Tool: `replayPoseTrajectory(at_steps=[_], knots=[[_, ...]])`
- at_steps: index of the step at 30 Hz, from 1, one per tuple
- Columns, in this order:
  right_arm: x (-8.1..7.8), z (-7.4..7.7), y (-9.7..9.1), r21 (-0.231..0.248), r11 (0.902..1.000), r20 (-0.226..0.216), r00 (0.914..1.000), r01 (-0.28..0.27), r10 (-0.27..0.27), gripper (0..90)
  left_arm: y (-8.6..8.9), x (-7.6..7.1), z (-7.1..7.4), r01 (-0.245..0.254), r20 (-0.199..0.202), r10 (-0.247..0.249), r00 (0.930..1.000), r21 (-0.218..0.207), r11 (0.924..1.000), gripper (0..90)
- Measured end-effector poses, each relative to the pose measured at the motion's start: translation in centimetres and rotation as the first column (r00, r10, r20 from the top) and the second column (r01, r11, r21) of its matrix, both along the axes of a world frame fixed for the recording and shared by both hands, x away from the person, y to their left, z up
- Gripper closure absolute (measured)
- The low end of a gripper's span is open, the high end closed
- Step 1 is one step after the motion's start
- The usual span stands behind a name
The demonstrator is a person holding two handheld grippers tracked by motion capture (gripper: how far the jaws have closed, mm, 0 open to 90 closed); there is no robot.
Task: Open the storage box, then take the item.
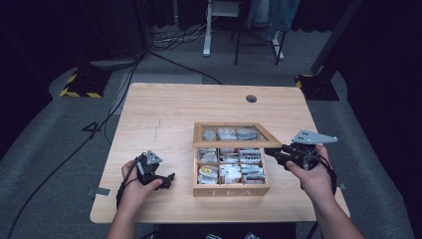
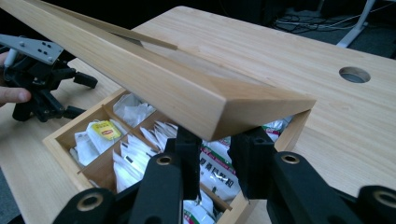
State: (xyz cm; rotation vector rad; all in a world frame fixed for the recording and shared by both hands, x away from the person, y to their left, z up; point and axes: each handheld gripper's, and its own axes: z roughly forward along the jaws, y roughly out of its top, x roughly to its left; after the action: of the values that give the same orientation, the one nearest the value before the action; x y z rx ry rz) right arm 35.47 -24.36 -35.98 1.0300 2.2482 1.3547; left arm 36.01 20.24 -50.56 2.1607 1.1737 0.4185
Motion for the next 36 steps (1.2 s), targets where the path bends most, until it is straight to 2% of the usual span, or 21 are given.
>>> replayPoseTrajectory(at_steps=[7,12,16,17,18,19,20,21,24,30,36], knots=[[0.8,0.0,0.3,0.01,0.9998,-0.005,0.9999,0.015,-0.015,73.2,0.0,0.2,0.0,0.015,0.004,-0.015,0.9999,0.003,0.9999,0.4],[1.2,0.1,0.3,0.019,0.9996,-0.011,0.9997,0.023,-0.022,72.9,-0.1,0.3,0.0,0.05,0.004,-0.05,0.9988,0.005,0.9988,0.5],[1.5,0.3,0.3,0.024,0.9993,-0.011,0.9995,0.028,-0.028,72.9,0.0,0.3,0.1,0.043,0.003,-0.043,0.9991,0.005,0.9991,1.0],[1.7,0.3,0.4,0.026,0.9993,-0.009,0.9996,0.027,-0.026,72.9,0.1,0.2,0.1,0.041,0.008,-0.041,0.9991,0.007,0.9991,2.4],[1.7,0.3,0.4,0.026,0.9992,-0.01,0.9995,0.029,-0.028,72.9,0.1,0.1,0.1,0.028,0.013,-0.028,0.9995,-0.01,0.9996,4.7],[1.9,0.3,0.4,0.032,0.999,-0.007,0.9995,0.032,-0.032,72.8,0.3,-0.1,0.3,0.008,0.019,-0.007,0.9998,-0.02,0.9998,13.5],[1.9,0.3,0.4,0.032,0.999,-0.007,0.9995,0.032,-0.032,72.8,0.3,-0.1,0.3,0.008,0.019,-0.007,0.9998,-0.02,0.9998,19.2],[1.9,0.3,0.4,0.035,0.9989,-0.006,0.9994,0.033,-0.033,72.8,0.4,-0.2,0.4,-0.001,0.015,0.001,0.9999,-0.016,0.9999,21.7],[2.0,0.3,0.4,0.041,0.9987,-0.005,0.9995,0.031,-0.031,72.7,0.5,-0.4,0.9,-0.009,-0.002,0.009,1.0,-0.021,0.9997,22.2],[2.2,0.3,0.4,0.052,0.9982,0.003,0.9996,0.029,-0.029,72.5,0.3,-1.2,2.0,0.006,0.019,-0.005,0.9998,-0.06,0.9982,23.7],[2.4,0.2,0.5,0.067,0.9976,-0.009,0.9998,0.016,-0.015,72.5,0.7,-2.1,3.4,0.005,0.036,-0.003,0.9993,-0.072,0.9974,24.9]])
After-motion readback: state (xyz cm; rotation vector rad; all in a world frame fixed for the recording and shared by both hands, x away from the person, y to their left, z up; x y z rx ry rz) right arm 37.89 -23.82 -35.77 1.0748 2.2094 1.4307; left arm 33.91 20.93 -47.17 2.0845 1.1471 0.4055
